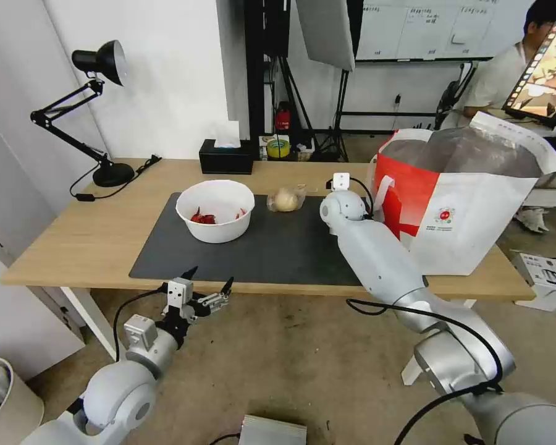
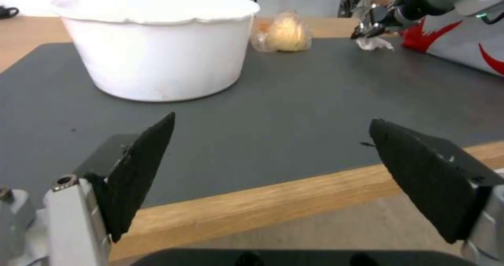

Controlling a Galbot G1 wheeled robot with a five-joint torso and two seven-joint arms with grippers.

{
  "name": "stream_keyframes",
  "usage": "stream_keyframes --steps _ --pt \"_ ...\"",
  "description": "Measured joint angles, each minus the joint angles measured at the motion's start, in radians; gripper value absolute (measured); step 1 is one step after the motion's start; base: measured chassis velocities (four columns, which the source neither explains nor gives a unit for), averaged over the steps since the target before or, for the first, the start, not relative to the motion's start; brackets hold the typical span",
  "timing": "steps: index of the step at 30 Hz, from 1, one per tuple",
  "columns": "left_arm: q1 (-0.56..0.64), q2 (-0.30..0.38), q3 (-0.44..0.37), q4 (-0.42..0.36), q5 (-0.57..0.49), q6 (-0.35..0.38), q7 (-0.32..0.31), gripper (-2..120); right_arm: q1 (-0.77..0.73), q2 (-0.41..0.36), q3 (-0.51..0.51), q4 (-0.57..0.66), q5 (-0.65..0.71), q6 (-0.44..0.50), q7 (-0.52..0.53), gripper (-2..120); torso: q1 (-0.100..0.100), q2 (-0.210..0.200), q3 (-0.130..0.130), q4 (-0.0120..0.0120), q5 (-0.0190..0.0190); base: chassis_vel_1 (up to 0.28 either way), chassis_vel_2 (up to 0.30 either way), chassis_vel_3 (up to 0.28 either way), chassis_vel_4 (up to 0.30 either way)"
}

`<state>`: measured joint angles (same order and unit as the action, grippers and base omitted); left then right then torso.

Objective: Pick up the trash from the table and place it into the takeout bag.

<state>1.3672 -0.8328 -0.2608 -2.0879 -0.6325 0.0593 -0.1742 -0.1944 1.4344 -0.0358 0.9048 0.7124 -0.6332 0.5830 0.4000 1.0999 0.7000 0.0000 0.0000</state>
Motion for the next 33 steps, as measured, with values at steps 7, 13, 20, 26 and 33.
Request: stream_keyframes --steps 7,13,20,26,33 --pt "0.001 -0.001 0.0 -0.001 0.001 0.0 0.0 100 -0.011 -0.011 0.001 0.022 -0.001 0.015 0.0 3 0.0 0.0 0.0 0.0 0.0 0.0 0.0 0.0 0.0" --pt "0.003 -0.001 0.0 -0.002 0.001 0.0 -0.001 100 -0.038 -0.035 0.009 0.096 -0.004 0.023 0.006 0 0.0 0.0 0.0 -0.0001 0.0 0.0 0.0 0.0 0.0" --pt "0.007 -0.003 0.0 -0.003 0.003 0.0 -0.002 100 -0.057 -0.086 0.018 0.238 -0.004 0.027 0.033 0 0.0 0.0 0.0 -0.0001 0.0 0.0 0.0 0.0 0.0" --pt "0.022 -0.006 -0.001 -0.003 0.008 0.0 -0.003 100 -0.066 -0.137 0.02 0.376 0.012 0.024 0.056 0 0.0 0.0 0.0 -0.0001 0.0001 0.0 0.0 0.0 0.0" --pt "0.035 -0.01 -0.006 -0.006 0.017 0.0 -0.003 100 -0.062 -0.168 0.017 0.464 0.05 0.015 0.072 0 0.0 0.0 0.0 0.0 0.0 0.0 0.0 0.0 0.0"
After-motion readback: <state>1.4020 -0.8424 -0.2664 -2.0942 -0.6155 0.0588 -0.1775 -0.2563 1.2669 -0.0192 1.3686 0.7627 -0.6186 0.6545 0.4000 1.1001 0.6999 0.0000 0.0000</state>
